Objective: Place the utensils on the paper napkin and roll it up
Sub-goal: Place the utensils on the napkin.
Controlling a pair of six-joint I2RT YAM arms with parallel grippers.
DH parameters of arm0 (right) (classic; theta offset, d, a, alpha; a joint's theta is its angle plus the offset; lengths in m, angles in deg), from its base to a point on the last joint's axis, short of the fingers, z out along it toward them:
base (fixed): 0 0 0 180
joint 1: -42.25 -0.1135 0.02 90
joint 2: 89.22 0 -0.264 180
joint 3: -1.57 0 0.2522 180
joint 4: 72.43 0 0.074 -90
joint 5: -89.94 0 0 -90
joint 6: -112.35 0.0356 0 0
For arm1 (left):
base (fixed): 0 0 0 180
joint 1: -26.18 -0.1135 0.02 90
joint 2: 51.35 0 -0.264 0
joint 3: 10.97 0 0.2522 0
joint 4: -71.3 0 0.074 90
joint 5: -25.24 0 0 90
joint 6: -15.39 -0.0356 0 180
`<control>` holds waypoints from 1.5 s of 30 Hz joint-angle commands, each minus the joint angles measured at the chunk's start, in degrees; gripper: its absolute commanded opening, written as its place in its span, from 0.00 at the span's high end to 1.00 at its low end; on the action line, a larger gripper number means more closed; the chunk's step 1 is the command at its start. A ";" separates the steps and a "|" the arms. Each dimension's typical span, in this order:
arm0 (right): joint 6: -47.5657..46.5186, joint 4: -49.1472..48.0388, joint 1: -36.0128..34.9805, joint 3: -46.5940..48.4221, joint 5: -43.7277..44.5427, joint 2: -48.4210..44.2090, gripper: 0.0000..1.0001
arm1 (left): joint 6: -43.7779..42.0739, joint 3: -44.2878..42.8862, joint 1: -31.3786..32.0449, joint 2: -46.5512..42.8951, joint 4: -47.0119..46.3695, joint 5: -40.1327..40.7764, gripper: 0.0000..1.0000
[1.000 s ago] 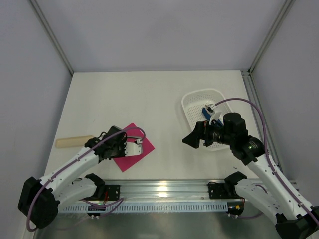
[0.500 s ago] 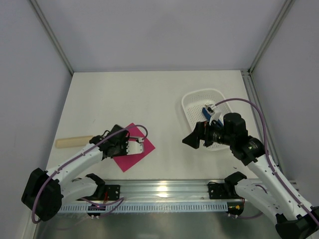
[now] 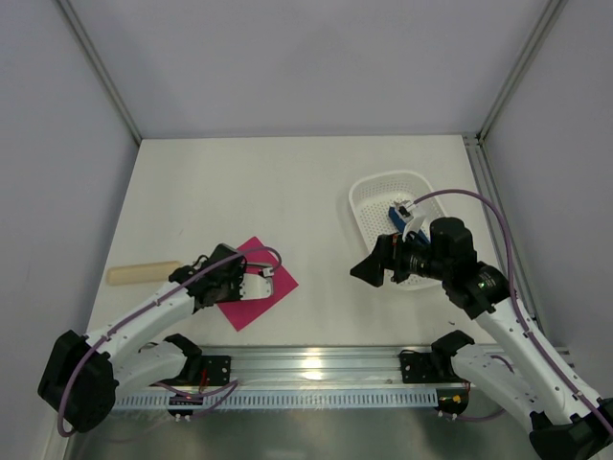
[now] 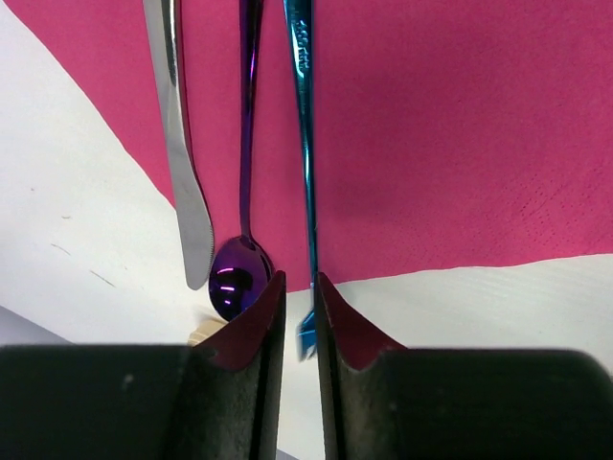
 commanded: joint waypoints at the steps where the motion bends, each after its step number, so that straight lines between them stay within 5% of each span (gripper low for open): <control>1: -0.57 -2.38 -0.19 0.24 -1.17 -0.67 0.01 | -0.90 0.28 -0.28 -0.41 -2.44 1.50 0.81; 6: -0.48 -2.47 -0.19 0.15 -1.17 -0.58 0.01 | 0.94 -1.29 -0.28 0.04 -3.94 4.30 0.66; 9: -0.57 -2.38 -0.19 0.24 -0.82 -0.32 0.01 | 5.23 -3.14 -0.28 -0.14 -5.17 5.46 0.48; 18: 1.10 -3.26 -0.19 0.59 -1.00 2.67 0.01 | 23.33 -12.88 -0.28 -0.14 -7.64 14.15 0.39; 22: 1.37 -3.87 -0.19 1.56 -0.56 4.34 0.01 | 40.98 -20.18 -0.36 4.77 -2.46 19.95 0.42; 26: 1.81 -3.00 -0.10 4.36 -1.44 8.02 0.01 | 68.71 -27.13 -0.89 11.88 7.46 21.55 0.41; 34: 1.81 -1.59 -0.10 5.42 0.41 9.97 0.01 | 104.70 -26.18 -1.68 11.82 15.74 24.15 0.32; 41: 2.51 -2.03 -0.19 4.99 0.41 9.88 0.01 | 134.07 -28.19 -3.26 14.45 31.90 23.75 0.37; 45: 2.25 -1.94 -0.10 4.46 0.05 9.53 0.01 | 145.42 -27.67 -4.58 14.45 36.75 20.23 0.50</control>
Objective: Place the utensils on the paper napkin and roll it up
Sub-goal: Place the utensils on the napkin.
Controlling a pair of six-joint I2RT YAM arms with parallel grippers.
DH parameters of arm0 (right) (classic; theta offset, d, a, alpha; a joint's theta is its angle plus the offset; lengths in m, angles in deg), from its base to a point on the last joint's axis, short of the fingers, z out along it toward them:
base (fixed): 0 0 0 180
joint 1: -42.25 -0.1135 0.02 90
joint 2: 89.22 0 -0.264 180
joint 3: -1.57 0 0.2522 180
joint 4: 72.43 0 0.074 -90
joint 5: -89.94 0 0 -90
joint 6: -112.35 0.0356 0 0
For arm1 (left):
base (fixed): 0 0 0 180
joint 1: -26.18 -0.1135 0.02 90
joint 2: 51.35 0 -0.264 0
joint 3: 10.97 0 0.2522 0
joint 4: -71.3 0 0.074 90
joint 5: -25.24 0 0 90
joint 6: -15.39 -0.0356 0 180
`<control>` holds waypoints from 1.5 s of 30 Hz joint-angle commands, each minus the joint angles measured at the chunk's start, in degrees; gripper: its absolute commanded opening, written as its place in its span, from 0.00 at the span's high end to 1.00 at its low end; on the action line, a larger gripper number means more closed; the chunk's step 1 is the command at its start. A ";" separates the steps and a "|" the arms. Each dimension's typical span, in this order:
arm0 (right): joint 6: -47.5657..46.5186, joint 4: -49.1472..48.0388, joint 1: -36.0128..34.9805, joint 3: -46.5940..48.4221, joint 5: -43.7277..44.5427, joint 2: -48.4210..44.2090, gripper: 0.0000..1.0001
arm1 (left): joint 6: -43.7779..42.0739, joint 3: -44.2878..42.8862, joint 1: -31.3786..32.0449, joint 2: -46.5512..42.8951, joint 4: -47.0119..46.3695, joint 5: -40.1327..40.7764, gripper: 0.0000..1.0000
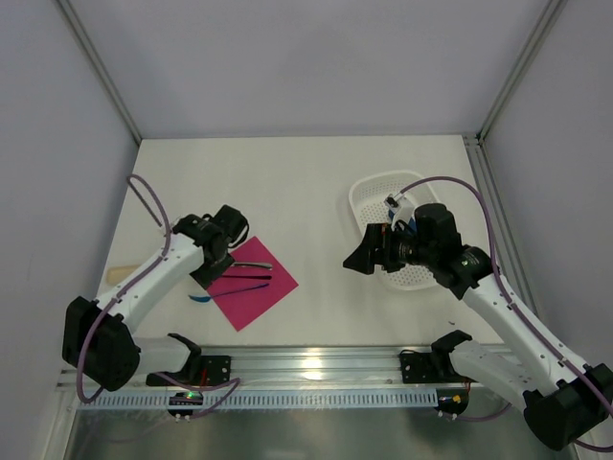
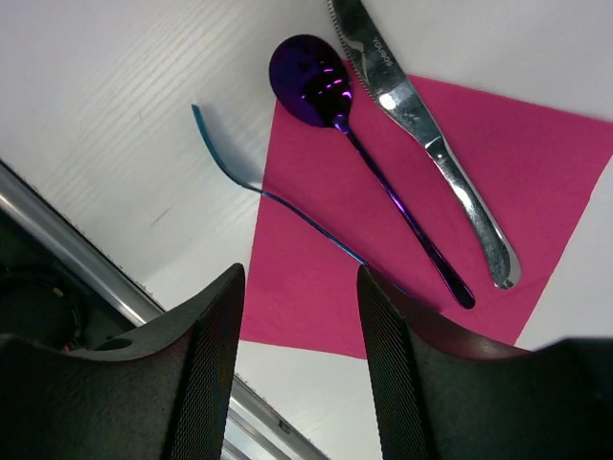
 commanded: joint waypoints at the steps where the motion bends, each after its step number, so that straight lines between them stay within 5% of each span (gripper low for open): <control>1: -0.11 -0.91 -0.19 1.40 0.34 -0.83 0.01 | 17.31 -0.37 -0.76 -0.78 5.52 -1.72 0.48; 8: -0.47 -1.52 -0.19 -0.09 -0.53 -2.41 0.01 | 29.96 7.54 -2.95 -4.48 0.33 -9.45 0.46; 12: -0.55 -2.14 -0.10 -0.36 -1.42 -2.50 0.01 | 33.05 5.18 -3.22 -2.12 1.29 -8.15 0.47; 20: -1.17 -2.06 -0.10 -0.53 -1.68 -2.85 0.00 | 32.88 3.86 -6.99 4.66 -1.68 -10.69 0.49; 27: -1.35 -2.49 -0.19 -0.88 -2.03 -2.15 0.01 | 34.02 5.70 -8.14 9.58 -6.60 -12.01 0.61; 45: -1.26 -2.23 -0.19 -1.32 -1.94 -2.42 0.01 | 34.11 11.41 -8.58 11.96 -12.32 -14.38 0.62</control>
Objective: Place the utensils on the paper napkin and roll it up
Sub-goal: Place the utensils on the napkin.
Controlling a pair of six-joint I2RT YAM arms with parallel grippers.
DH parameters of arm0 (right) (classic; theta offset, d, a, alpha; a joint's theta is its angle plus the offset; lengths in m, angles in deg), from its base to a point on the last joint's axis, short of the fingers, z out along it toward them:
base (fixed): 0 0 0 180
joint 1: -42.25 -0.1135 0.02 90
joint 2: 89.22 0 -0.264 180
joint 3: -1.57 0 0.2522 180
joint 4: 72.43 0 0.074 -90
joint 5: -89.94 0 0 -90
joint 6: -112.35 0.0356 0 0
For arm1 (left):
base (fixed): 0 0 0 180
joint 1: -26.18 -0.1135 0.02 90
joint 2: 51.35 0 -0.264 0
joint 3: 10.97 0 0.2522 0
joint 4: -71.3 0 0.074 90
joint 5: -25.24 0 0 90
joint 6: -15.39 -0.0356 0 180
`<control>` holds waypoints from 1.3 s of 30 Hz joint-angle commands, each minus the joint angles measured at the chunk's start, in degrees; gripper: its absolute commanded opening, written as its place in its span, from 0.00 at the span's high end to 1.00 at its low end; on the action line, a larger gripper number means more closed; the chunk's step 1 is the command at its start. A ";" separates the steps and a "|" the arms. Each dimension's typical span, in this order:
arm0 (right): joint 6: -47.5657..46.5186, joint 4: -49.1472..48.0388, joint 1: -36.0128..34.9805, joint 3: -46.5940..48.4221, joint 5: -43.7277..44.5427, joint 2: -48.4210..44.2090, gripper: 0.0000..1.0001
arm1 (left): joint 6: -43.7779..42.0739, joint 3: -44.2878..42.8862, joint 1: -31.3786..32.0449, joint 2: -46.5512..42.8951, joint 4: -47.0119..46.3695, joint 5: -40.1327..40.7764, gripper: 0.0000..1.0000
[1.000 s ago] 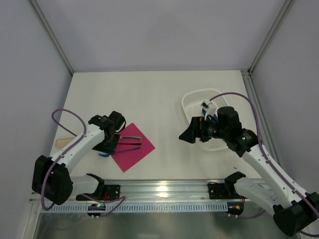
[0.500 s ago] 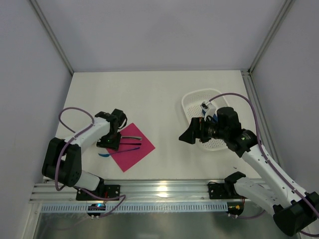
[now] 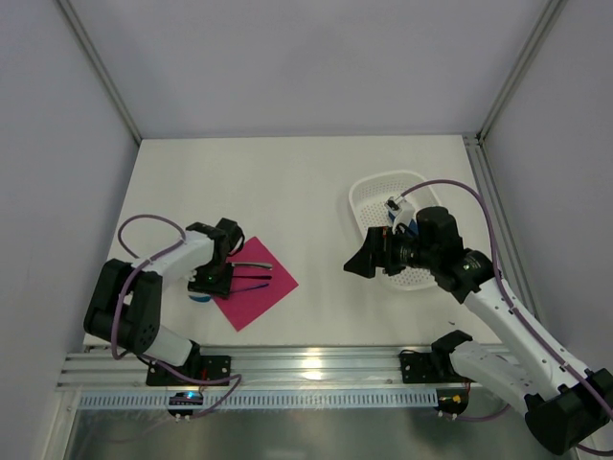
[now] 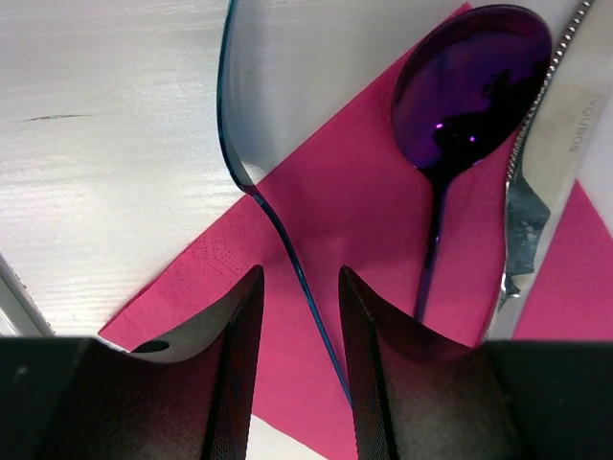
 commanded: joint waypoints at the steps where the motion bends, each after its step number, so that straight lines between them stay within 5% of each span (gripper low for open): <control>1: -0.95 -1.66 -0.10 0.18 -0.74 -0.73 0.01 | 1.47 1.51 -0.30 -0.37 -2.58 -0.06 0.62; 5: -0.87 -1.40 -0.19 0.45 -0.83 -0.82 0.00 | 1.39 1.95 -0.47 -0.20 -2.67 0.81 0.63; 20: -0.51 -0.96 -0.19 0.53 -0.57 -1.44 0.00 | 0.60 2.04 -0.91 0.16 -2.23 0.20 0.99; 29: -0.25 -1.31 -0.19 0.62 -0.66 -1.26 0.01 | 1.65 0.63 -0.82 -4.67 2.43 2.40 1.00; 39: 0.54 -2.01 -0.10 0.45 -1.36 -0.91 0.01 | 1.30 2.74 0.32 -13.46 -2.66 11.35 1.00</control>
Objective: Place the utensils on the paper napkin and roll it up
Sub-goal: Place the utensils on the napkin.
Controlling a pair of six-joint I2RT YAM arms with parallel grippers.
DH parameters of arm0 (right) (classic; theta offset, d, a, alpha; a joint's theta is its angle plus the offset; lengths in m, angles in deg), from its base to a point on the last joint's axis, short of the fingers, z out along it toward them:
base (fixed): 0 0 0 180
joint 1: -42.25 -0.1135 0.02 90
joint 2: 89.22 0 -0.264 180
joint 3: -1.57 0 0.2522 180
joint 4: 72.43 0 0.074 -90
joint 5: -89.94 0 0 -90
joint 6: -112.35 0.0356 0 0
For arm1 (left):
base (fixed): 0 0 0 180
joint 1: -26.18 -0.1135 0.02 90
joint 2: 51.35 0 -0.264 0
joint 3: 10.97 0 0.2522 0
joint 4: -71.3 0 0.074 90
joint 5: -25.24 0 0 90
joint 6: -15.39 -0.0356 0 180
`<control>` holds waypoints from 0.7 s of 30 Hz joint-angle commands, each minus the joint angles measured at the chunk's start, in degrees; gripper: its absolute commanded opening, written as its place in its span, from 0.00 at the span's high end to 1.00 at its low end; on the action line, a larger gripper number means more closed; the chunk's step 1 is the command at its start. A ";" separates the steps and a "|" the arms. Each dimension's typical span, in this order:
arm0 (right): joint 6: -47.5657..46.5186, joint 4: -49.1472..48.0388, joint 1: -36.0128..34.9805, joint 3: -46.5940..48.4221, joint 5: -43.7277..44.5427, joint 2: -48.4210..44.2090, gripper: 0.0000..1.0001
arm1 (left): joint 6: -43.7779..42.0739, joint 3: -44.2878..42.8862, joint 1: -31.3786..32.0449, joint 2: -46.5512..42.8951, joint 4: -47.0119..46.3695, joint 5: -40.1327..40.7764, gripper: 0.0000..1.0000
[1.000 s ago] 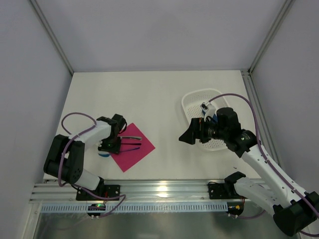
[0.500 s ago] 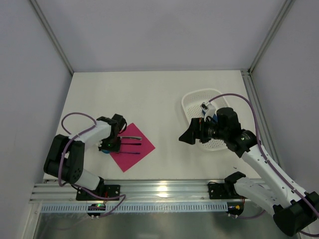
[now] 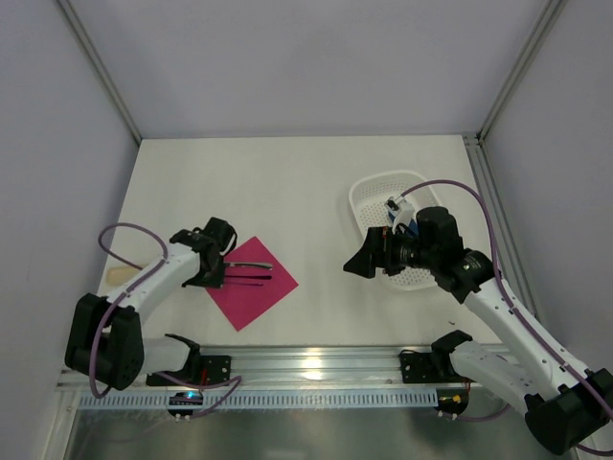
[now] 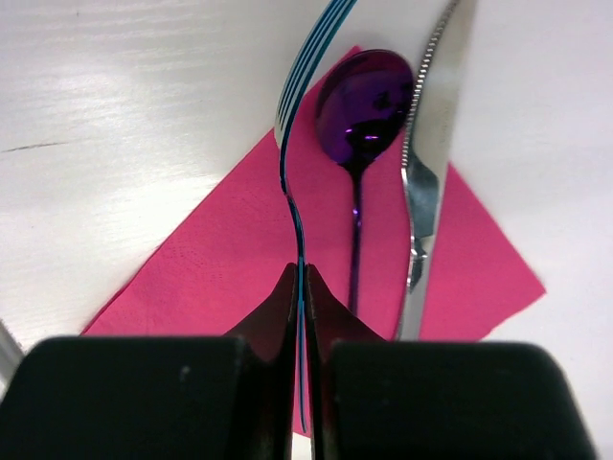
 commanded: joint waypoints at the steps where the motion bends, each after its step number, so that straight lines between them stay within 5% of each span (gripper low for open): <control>1: 0.43 -2.01 -0.19 0.45 -0.81 -0.89 0.00 | 0.78 0.93 0.91 -4.17 -3.16 7.31 1.00; 21: 0.96 -2.28 -0.19 0.71 -0.72 -0.27 0.00 | -8.89 11.65 2.67 -5.32 -34.27 10.84 1.00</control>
